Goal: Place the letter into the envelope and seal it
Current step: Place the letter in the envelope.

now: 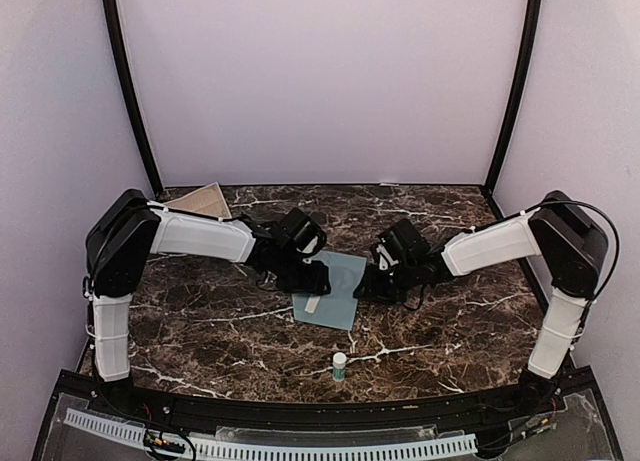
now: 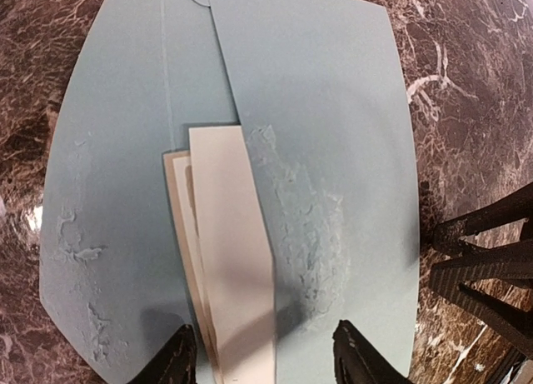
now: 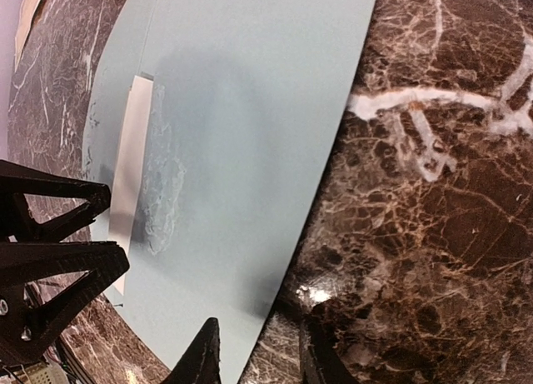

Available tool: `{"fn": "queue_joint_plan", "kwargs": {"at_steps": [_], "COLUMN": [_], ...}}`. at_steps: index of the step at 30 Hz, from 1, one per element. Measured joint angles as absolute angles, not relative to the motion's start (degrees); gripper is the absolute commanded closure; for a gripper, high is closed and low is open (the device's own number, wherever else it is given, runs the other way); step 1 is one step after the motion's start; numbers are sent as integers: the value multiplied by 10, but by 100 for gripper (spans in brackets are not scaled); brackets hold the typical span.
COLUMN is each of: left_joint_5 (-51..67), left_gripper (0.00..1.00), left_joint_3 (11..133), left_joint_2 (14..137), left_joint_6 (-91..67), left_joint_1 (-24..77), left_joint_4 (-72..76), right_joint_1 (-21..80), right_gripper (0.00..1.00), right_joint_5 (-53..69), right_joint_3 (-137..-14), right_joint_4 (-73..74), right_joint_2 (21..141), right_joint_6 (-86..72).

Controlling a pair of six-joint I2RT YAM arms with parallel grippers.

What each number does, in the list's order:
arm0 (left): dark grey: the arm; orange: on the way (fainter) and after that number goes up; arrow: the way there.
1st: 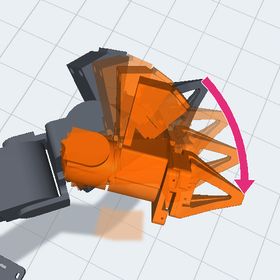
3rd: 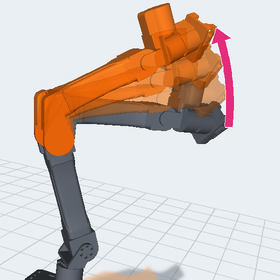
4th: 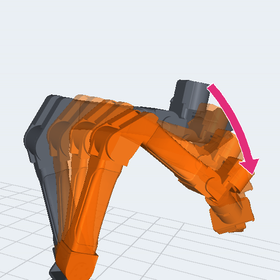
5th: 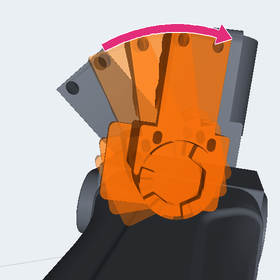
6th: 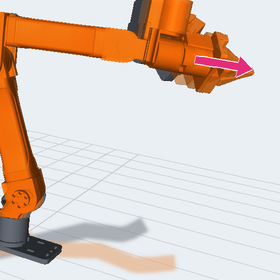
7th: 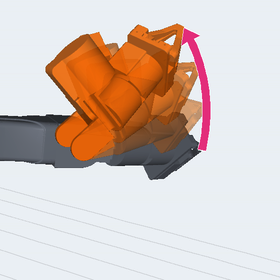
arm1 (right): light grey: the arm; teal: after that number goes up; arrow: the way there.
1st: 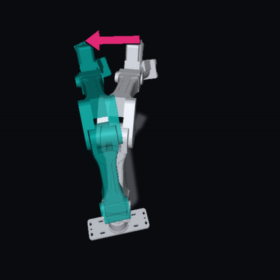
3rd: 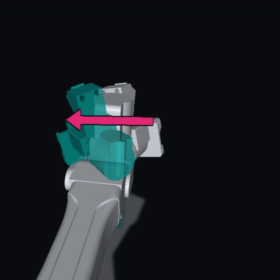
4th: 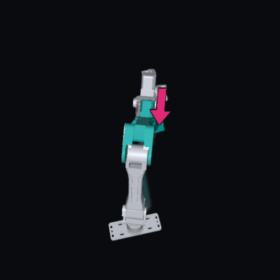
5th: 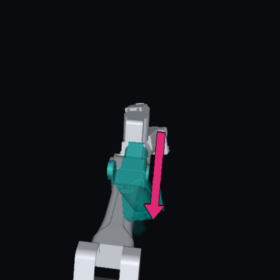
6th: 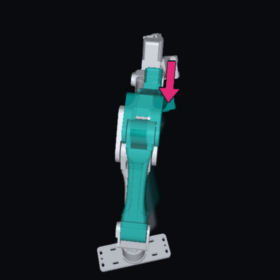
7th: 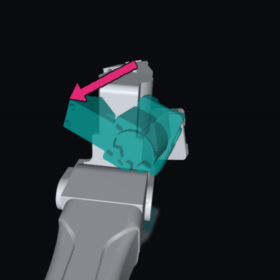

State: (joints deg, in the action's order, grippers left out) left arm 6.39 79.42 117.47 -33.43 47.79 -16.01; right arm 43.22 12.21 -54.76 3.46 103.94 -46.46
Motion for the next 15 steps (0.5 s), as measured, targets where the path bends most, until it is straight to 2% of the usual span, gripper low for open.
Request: {"fn": "queue_joint_plan", "kwargs": {"at_steps": [15], "left_joint_5": [99], "left_gripper": [52], "left_joint_3": [794], "left_joint_2": [1183], "left_joint_6": [-335], "left_joint_1": [475], "left_joint_4": [-131], "right_joint_1": [435], "right_gripper": [72], "right_joint_5": [124], "right_joint_3": [-561], "right_joint_4": [33], "right_joint_2": [1051], "right_joint_6": [-466]}}
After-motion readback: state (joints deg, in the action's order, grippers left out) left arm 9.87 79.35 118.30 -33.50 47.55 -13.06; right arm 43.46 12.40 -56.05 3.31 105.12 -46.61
